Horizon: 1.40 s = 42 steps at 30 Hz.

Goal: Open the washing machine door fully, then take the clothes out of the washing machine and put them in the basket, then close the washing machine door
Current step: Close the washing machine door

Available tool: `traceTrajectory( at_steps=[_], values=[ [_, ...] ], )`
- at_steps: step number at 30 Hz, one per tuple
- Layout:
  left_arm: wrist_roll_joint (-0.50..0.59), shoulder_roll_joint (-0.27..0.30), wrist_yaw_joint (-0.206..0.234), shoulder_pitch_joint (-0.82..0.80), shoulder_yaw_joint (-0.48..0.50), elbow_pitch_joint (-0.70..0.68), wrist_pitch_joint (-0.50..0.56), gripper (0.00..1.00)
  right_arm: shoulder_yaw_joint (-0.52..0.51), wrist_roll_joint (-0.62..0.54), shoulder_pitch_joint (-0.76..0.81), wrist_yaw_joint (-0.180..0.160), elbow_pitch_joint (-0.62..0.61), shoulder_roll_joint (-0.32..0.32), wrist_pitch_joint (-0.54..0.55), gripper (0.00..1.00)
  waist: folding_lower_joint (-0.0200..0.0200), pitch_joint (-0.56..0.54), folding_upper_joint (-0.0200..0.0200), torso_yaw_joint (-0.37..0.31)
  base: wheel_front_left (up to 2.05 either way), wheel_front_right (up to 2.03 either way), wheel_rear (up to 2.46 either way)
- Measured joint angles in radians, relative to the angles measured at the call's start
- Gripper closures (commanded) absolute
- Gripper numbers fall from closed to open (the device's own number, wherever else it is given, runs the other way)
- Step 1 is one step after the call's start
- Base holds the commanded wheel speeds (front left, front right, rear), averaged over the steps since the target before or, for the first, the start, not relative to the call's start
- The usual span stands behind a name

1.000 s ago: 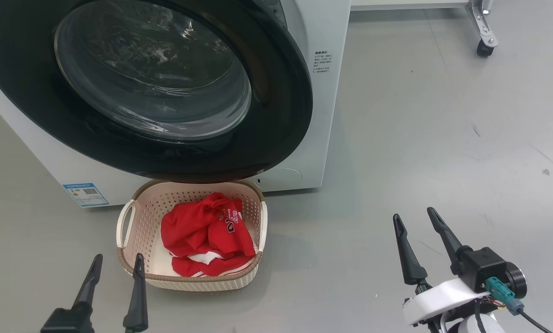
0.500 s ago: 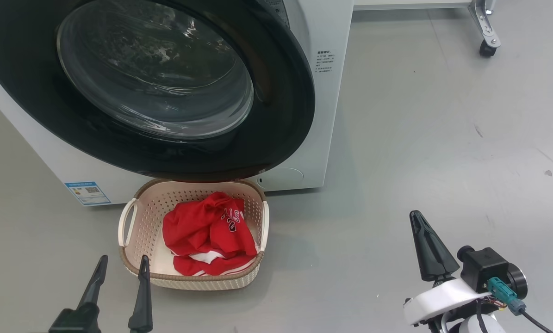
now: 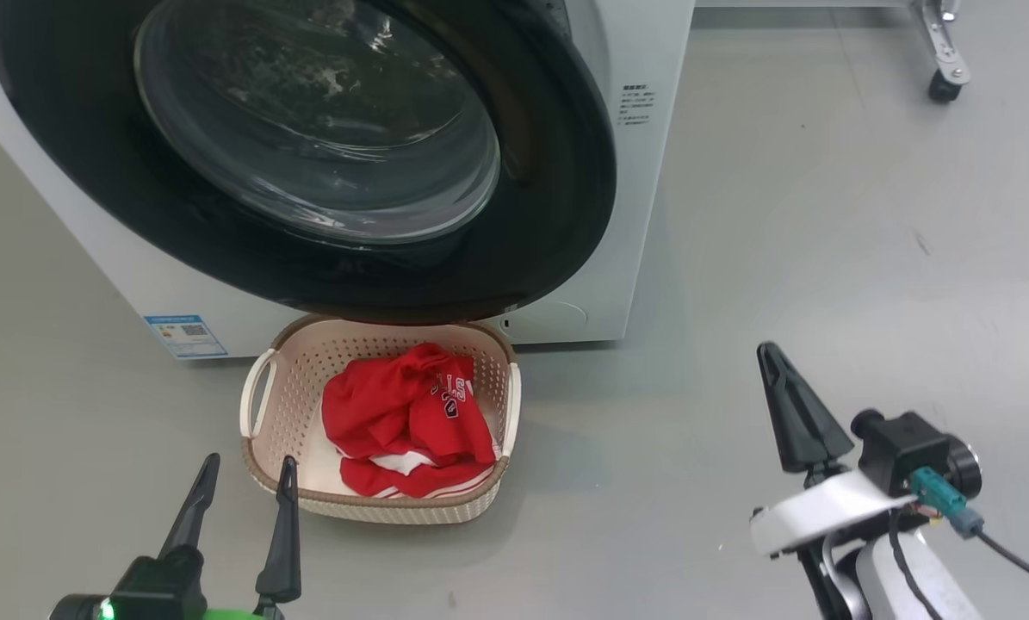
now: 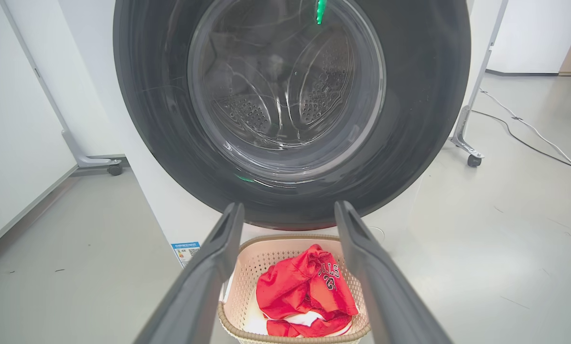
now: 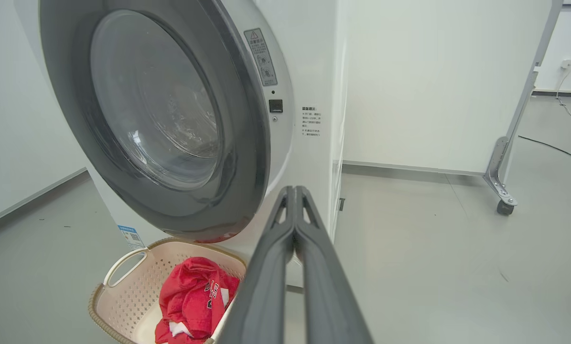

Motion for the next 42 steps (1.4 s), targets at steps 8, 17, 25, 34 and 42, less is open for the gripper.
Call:
traceTrajectory(
  at_steps=[8,17,25,34,42],
  values=[
    [0.002,-0.004,-0.008,-0.039,-0.026,-0.004,-0.005,0.0,0.026,-0.009,-0.132,0.027,0.026,-0.032,0.014,1.0,0.0,0.028,0.0,0.055,0.0,0.0,0.0],
    [0.002,-0.016,-0.024,-0.089,-0.073,-0.02,-0.021,0.0,0.055,-0.012,-0.278,0.044,0.059,-0.056,0.046,1.0,0.0,0.078,0.0,0.134,0.0,0.0,0.0],
    [-0.003,-0.023,-0.035,-0.126,-0.1,-0.014,-0.04,0.0,0.05,-0.012,-0.409,0.053,0.102,-0.092,0.081,1.0,0.0,0.134,0.0,0.211,0.0,0.0,0.0],
    [-0.009,-0.034,-0.037,-0.154,-0.113,0.009,-0.058,0.0,0.046,-0.01,-0.527,0.056,0.158,-0.114,0.102,1.0,0.0,0.199,0.0,0.276,0.0,0.0,0.0],
    [-0.024,-0.038,-0.044,-0.19,-0.136,0.026,-0.074,0.0,0.043,0.001,-0.609,0.061,0.199,-0.132,0.106,1.0,0.0,0.244,0.0,0.3,0.0,0.0,0.0]
  ],
)
